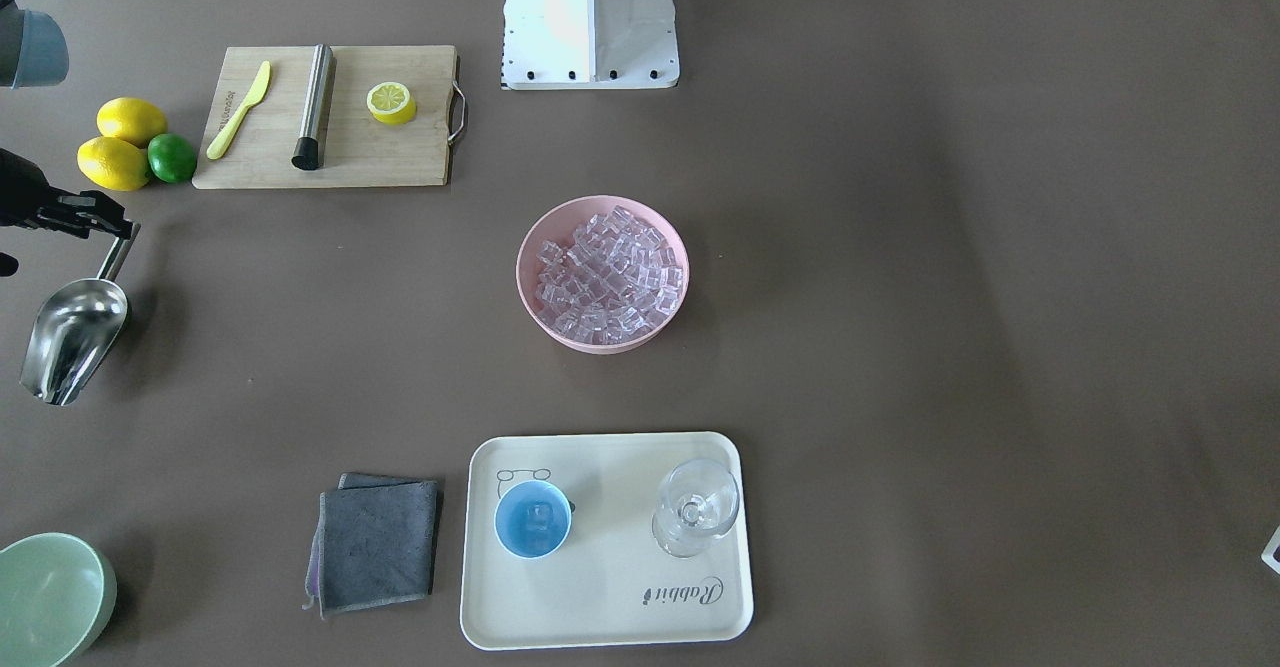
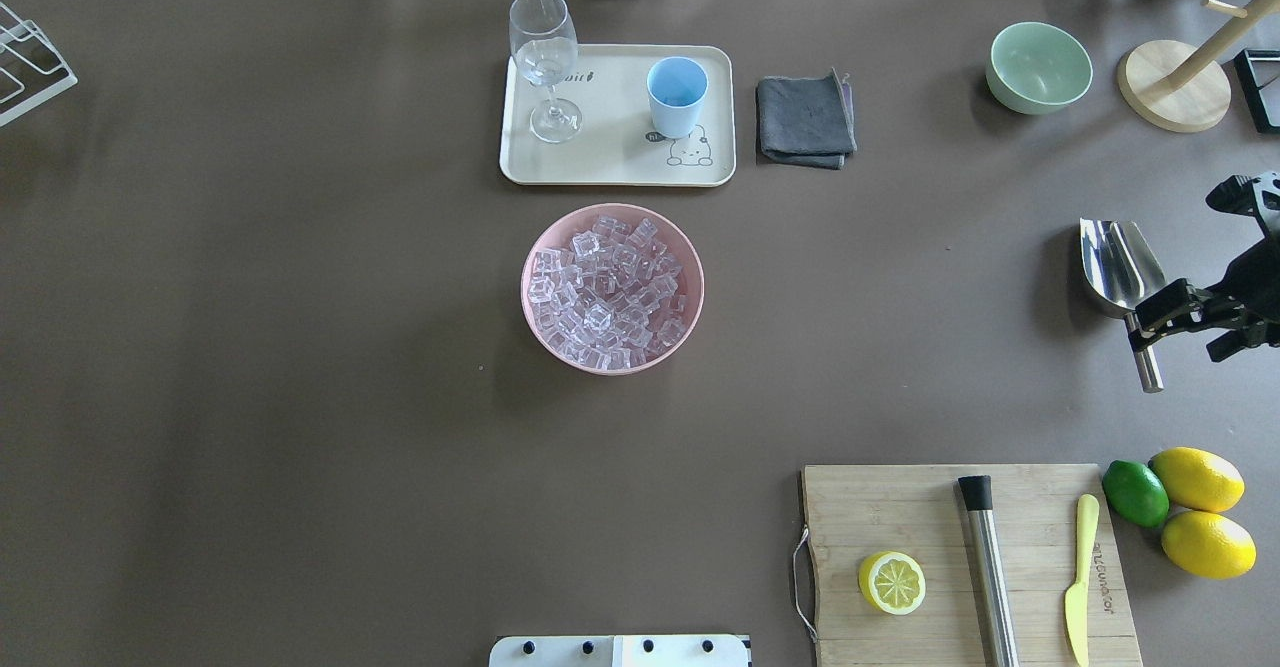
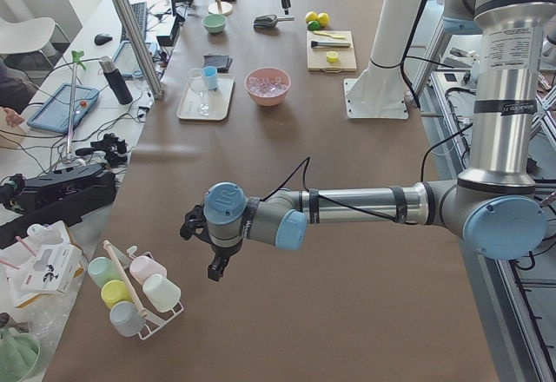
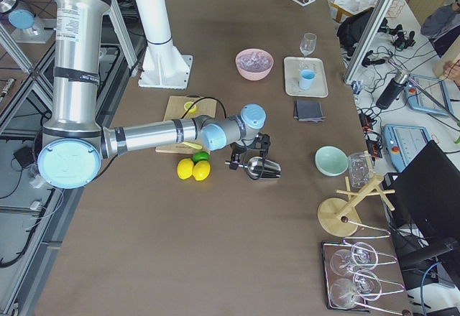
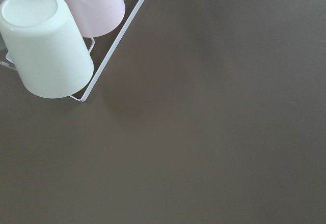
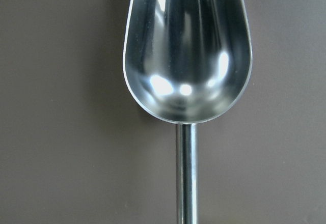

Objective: Put ice in cup with scoop

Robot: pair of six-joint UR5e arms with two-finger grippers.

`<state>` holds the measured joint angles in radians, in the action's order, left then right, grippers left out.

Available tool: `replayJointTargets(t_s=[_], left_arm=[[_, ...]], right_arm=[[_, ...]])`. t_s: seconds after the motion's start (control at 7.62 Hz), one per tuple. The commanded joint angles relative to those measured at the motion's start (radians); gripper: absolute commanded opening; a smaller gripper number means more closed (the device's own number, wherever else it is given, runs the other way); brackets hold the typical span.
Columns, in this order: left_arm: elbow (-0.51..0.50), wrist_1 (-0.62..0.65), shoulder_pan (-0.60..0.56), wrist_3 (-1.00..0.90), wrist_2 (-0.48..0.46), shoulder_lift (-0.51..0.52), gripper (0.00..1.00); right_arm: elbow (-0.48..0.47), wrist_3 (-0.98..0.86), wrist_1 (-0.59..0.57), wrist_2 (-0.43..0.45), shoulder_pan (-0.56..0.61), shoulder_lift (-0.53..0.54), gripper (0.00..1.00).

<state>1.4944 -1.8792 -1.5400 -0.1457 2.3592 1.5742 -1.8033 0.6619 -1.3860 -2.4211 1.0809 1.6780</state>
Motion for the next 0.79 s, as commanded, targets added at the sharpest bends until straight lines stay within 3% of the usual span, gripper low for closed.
replayJointTargets(t_s=[0.0,0.39,0.66], left_arm=[[0.006,0.0,0.004,0.003,0.002,0.003,0.99],[0.01,0.002,0.006,0.005,0.002,-0.005,0.99],[0.012,0.0,0.006,0.006,0.006,-0.005,0.99]], right_arm=[[-0.126,-0.236,-0.254,0.0,0.149,-0.006,1.0],[-0.151,-0.619,-0.496,0.033,0.34,-0.055,1.0],[-0.102,-0.851,-0.525,0.054,0.462,-0.046,1.0]])
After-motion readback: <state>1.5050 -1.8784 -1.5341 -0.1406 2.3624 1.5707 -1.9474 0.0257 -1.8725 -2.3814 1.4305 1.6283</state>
